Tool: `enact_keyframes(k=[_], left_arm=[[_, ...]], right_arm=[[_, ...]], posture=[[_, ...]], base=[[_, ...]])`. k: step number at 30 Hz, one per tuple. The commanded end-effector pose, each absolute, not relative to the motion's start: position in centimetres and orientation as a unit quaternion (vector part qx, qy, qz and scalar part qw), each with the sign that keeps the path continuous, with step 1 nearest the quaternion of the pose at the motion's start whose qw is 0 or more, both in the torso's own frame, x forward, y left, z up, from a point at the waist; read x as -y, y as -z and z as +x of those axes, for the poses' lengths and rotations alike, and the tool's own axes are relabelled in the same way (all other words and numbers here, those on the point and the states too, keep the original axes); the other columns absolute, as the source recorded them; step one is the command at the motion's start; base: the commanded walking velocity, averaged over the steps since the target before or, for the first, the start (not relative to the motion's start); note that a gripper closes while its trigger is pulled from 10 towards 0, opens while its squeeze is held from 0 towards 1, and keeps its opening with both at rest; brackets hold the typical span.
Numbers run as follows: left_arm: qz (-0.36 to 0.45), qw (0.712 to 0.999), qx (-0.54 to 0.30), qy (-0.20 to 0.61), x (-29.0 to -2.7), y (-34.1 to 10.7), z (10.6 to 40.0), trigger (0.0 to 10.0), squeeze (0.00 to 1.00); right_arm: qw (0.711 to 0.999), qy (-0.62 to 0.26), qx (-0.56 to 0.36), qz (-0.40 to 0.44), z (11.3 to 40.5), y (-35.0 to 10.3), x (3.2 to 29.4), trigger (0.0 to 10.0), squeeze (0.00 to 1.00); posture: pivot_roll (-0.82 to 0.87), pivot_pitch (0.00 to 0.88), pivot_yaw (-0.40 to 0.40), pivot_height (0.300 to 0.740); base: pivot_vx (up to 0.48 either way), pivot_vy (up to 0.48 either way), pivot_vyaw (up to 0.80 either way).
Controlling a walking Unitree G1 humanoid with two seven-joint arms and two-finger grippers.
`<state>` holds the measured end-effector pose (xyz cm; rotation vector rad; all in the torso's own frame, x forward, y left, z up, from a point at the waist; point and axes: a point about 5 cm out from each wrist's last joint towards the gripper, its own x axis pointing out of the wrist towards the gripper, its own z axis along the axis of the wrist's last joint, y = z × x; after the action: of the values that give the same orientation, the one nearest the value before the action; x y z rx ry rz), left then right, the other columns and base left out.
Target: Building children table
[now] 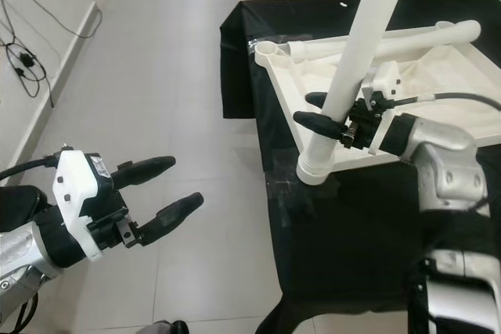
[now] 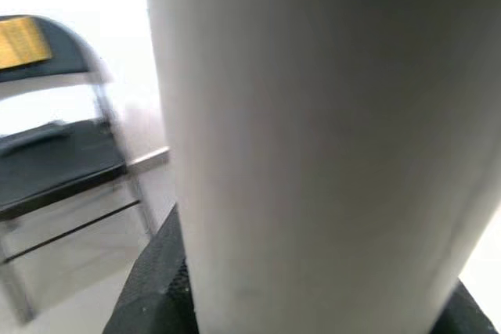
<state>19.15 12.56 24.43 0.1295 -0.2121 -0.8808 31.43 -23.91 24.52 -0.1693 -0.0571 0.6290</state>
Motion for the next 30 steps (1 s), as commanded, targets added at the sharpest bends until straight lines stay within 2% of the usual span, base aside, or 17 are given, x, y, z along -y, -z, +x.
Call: enact_keyframes(k=[1,2,4,7,8,13,14,15,18,20,21,22,24,25,26,27,30], left_arm=[[0.065,0.895,0.097,0.43,-12.6,-24.5,18.9,10.0,0.0],[0.064,0.896,0.097,0.429,-12.6,-24.5,19.0,10.0,0.0],[0.058,0.894,0.098,0.433,-12.5,-24.5,19.3,10.0,0.0],[0.056,0.892,0.098,0.437,-12.4,-24.4,19.5,10.0,0.0],[0.055,0.889,0.094,0.445,-12.2,-24.2,19.6,10.0,0.0],[0.053,0.888,0.094,0.447,-12.1,-24.2,19.7,10.0,0.0],[0.052,0.889,0.096,0.445,-12.0,-24.2,19.7,10.0,0.0],[0.05,0.891,0.098,0.441,-12.0,-24.2,19.6,10.0,0.0],[0.048,0.892,0.098,0.438,-11.9,-24.2,19.5,10.0,0.0],[0.046,0.892,0.097,0.438,-11.9,-24.1,19.4,10.0,0.0],[0.046,0.892,0.097,0.438,-11.9,-24.1,19.4,10.0,0.0],[0.044,0.892,0.096,0.44,-11.7,-24.1,19.3,10.0,0.0],[0.043,0.891,0.097,0.442,-11.7,-24.1,19.3,10.0,0.0],[0.043,0.89,0.097,0.444,-11.6,-24.1,19.2,10.0,0.0],[0.043,0.889,0.097,0.445,-11.5,-24.2,19.1,10.0,0.0],[0.043,0.889,0.097,0.446,-11.5,-24.2,19.1,10.0,0.0],[0.043,0.888,0.096,0.447,-11.5,-24.3,18.9,10.0,0.0]], right_arm=[[0.98,-0.113,-0.133,-0.091,29.8,-18.4,24.5,0.0,0.0],[0.986,-0.038,-0.145,-0.069,27.9,-17.4,23.4,0.0,0.0],[0.99,-0.001,-0.138,-0.026,26.3,-17.1,21.3,0.0,0.0],[0.992,-0.002,-0.127,-0.023,26.6,-17.4,20.8,0.0,0.0],[0.995,-0.012,-0.098,-0.016,28.1,-18.3,19.8,0.0,0.0],[0.996,-0.023,-0.087,-0.005,28.9,-18.9,19.0,0.0,0.0],[0.996,-0.039,-0.081,0.006,29.2,-19.2,18.7,10.0,0.0],[0.996,-0.051,-0.066,0.021,29.2,-20.1,18.3,10.0,1.0],[0.995,-0.081,-0.034,0.048,29.2,-21.7,17.7,10.0,1.0],[0.985,-0.162,0.019,0.056,29.6,-23.8,17.5,10.0,1.0],[0.985,-0.162,0.019,0.056,29.6,-23.8,17.5,10.0,1.0],[0.961,-0.268,0.058,0.044,29.6,-25.3,17.9,10.0,1.0],[0.947,-0.313,0.065,0.018,29.7,-25.6,18.4,10.0,0.95],[0.936,-0.347,0.064,-0.01,30.0,-25.8,19.1,10.0,0.09],[0.929,-0.364,0.06,-0.029,30.1,-25.8,19.5,10.0,0.09],[0.92,-0.385,0.059,-0.049,30.6,-26.0,20.0,10.0,0.0],[0.905,-0.416,0.063,-0.066,31.5,-26.6,20.3,10.0,0.0]], posture=[[0.08,0.284,0.0,0.74],[0.08,0.284,0.0,0.74],[0.08,0.277,0.008,0.74],[0.06,0.257,0.015,0.74],[0.06,0.229,0.011,0.74],[0.06,0.223,0.003,0.74],[0.06,0.215,-0.003,0.74],[0.06,0.214,-0.006,0.74],[0.07,0.21,-0.008,0.74],[0.06,0.211,-0.009,0.74],[0.06,0.211,-0.009,0.74],[0.07,0.21,-0.008,0.74],[0.08,0.215,-0.007,0.74],[0.08,0.222,-0.003,0.74],[0.08,0.224,-0.002,0.74],[0.08,0.226,-0.002,0.74],[0.1,0.24,0.002,0.74]], base=[[0.0,0.0,0.0],[0.0,0.0,0.0],[0.0,0.0,0.0],[0.0,0.0,0.0],[0.0,0.0,0.0],[0.0,0.0,0.0],[0.0,0.0,0.0],[0.0,0.0,0.0],[0.0,0.0,0.0],[0.0,0.0,0.0],[0.0,0.0,0.0],[0.0,0.0,0.0],[0.0,0.0,0.0],[0.0,0.0,0.0],[0.0,0.0,0.0],[0.0,0.0,0.0],[0.0,0.0,0.0]])
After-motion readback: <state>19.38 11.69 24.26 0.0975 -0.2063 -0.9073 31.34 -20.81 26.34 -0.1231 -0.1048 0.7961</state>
